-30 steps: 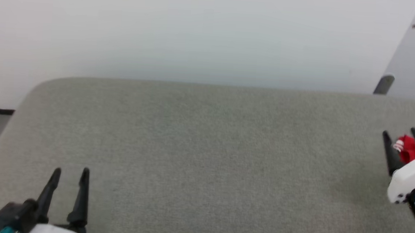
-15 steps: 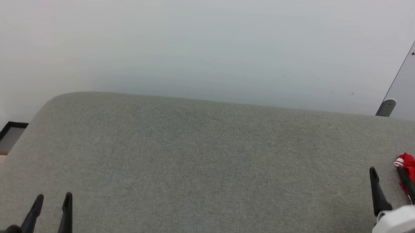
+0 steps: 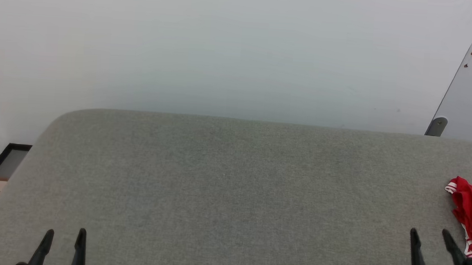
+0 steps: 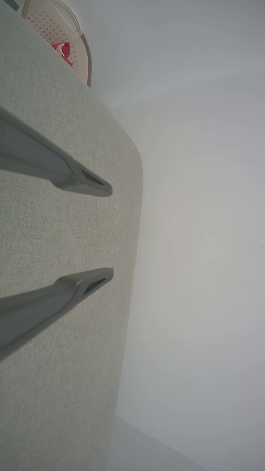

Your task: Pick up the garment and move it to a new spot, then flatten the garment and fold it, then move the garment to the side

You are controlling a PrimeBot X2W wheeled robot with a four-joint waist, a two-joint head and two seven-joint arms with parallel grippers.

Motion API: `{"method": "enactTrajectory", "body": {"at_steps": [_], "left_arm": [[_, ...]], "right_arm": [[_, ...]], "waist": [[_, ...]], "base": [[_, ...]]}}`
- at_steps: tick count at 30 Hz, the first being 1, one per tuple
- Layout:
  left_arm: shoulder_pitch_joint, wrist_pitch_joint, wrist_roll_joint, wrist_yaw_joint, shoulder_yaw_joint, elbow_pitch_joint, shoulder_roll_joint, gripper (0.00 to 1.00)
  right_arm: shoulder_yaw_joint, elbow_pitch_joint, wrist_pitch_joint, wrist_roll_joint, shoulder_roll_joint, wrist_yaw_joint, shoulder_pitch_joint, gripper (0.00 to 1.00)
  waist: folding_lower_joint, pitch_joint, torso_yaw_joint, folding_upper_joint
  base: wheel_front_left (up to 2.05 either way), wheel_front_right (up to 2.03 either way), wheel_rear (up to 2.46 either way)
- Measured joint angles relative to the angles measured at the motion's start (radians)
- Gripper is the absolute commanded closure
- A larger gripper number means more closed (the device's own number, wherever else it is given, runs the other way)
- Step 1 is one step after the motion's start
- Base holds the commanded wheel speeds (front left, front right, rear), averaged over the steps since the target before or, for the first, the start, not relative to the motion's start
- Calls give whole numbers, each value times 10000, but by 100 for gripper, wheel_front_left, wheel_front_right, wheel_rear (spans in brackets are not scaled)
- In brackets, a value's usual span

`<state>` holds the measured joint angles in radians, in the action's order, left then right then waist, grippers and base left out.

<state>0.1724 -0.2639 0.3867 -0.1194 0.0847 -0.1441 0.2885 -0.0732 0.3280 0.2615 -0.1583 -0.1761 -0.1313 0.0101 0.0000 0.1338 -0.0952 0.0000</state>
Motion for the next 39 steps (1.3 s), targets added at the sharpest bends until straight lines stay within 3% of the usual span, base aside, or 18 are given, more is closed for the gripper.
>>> {"method": "enactTrajectory", "body": {"at_steps": [7, 28, 29, 35, 39], "left_arm": [[8, -2, -104, -52, 10, 86, -52, 0], [-40, 0, -389, -82, -236, 201, -67, 0], [-44, -2, -389, -82, -232, 263, -67, 100], [216, 65, -282, -81, -366, -249, -468, 100], [151, 297, 370, -81, -341, -316, -577, 100]], "right_arm": [[-79, -623, -2, 207, 523, 0, -671, 0], [-117, -1158, -17, 372, 809, 0, -1048, 0], [-102, -1166, -17, 372, 809, 0, -1048, 100], [-119, -616, -148, 299, 932, 0, -1283, 100], [-174, -560, -391, -456, 953, 0, -1242, 100]], "waist": [[0, -30, 136, 0], [0, -146, 522, 0], [0, -155, 521, 0], [0, -167, 527, 0], [0, -207, 541, 1]], "base": [[0, 0, 0], [0, 0, 0], [0, 0, 0], [0, 0, 0], [0, 0, 0]]}}
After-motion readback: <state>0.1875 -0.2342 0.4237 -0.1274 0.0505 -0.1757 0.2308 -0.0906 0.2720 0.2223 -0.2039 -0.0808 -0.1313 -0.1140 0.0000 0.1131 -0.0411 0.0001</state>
